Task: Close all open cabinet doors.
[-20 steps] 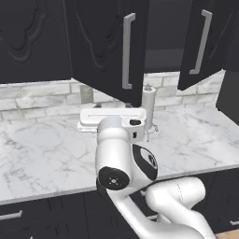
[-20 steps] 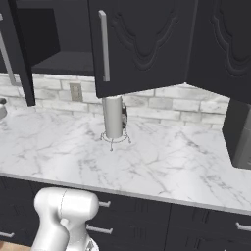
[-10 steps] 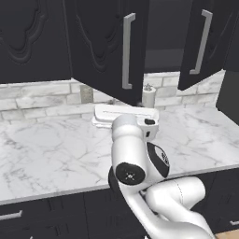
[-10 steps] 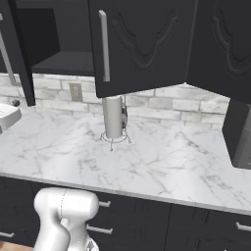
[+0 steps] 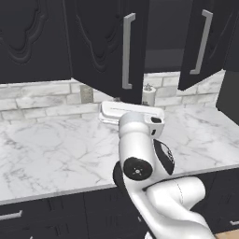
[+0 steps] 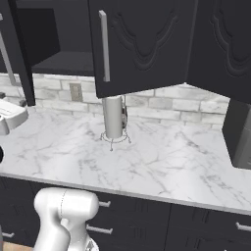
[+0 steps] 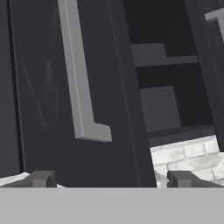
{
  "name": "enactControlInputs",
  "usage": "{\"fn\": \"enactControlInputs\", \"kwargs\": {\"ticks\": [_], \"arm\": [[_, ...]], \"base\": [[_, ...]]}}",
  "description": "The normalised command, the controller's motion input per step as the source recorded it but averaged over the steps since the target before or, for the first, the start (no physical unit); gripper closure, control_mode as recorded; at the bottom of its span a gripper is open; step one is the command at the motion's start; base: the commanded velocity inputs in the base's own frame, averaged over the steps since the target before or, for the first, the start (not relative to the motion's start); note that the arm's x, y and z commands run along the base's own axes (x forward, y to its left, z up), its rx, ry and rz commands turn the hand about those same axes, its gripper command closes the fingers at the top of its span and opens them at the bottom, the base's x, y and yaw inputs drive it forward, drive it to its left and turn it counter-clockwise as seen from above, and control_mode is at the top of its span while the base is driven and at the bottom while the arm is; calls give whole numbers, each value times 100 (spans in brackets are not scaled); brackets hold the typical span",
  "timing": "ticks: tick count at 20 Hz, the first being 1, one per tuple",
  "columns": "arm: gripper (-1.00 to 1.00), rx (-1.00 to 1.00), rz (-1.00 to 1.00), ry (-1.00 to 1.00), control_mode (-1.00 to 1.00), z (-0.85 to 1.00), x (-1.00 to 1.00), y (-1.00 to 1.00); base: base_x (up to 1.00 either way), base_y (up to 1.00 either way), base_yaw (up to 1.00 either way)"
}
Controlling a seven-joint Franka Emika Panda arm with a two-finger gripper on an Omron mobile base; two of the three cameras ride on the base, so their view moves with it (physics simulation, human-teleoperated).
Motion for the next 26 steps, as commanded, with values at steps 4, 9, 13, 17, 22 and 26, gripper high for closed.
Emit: {"fn": "enactControlInputs", "kwargs": {"ticks": [4, 9, 13, 17, 22, 26], "arm": [[-100, 4, 0, 0, -100, 0, 9, -12], [-100, 5, 0, 0, -100, 0, 5, -15], [-100, 2, 0, 0, -100, 0, 14, -8], [-100, 1, 0, 0, -100, 0, 14, -3], [-100, 0, -4, 0, -100, 0, 2, 0], [-100, 0, -11, 0, -100, 0, 0, 3]], "base": [[0, 0, 0], [0, 0, 0], [0, 0, 0], [0, 0, 0], [0, 0, 0], [0, 0, 0]]}}
